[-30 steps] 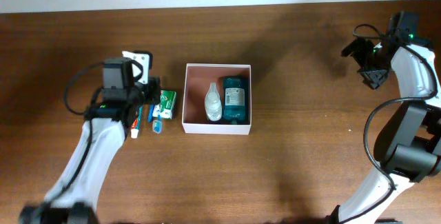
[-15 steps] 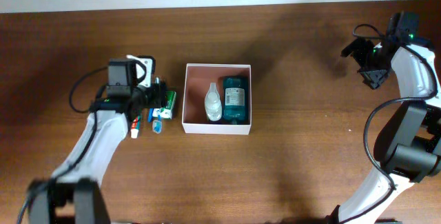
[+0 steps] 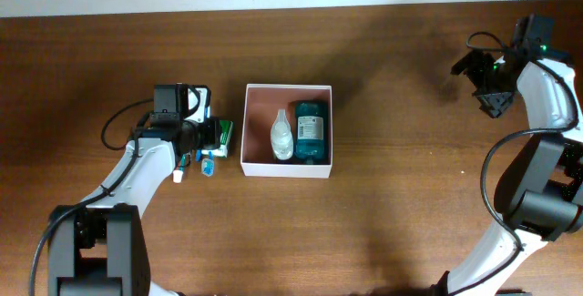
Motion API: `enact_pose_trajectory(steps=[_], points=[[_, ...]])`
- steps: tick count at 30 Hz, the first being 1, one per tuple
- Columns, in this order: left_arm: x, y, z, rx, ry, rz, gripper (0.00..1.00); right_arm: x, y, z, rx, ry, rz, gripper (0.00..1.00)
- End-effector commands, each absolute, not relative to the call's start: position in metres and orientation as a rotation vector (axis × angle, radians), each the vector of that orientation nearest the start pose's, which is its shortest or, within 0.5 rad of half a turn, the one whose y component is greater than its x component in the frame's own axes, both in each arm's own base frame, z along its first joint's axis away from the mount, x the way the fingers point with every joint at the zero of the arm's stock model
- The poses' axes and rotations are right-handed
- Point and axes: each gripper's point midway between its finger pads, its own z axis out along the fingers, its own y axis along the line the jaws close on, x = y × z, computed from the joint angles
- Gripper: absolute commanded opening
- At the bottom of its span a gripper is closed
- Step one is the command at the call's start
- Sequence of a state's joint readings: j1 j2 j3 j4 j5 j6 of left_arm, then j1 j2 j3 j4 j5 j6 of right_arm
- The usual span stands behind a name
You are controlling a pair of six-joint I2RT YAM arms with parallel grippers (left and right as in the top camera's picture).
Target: Pack container
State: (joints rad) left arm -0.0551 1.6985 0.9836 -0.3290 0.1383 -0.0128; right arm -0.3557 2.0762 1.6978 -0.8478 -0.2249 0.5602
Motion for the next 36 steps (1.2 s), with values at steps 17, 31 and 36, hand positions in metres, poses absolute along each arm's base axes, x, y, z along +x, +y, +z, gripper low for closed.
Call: enact_pose_trajectory(steps=[17, 31, 36], points=[[0.401, -0.046, 0.01, 0.106, 2.673, -0.2, 0.41, 0.462, -0.136, 0.084, 1.187, 2.531, 0.344, 0.98], [0.401, -0.046, 0.011, 0.106, 2.67, -0.201, 0.08, 0.462, -0.136, 0.084, 1.187, 2.531, 0.344, 0.98], [0.406, -0.046, 0.021, 0.107, 2.651, -0.2, 0.01, 0.462, -0.136, 0.084, 1.187, 2.531, 0.344, 0.99]])
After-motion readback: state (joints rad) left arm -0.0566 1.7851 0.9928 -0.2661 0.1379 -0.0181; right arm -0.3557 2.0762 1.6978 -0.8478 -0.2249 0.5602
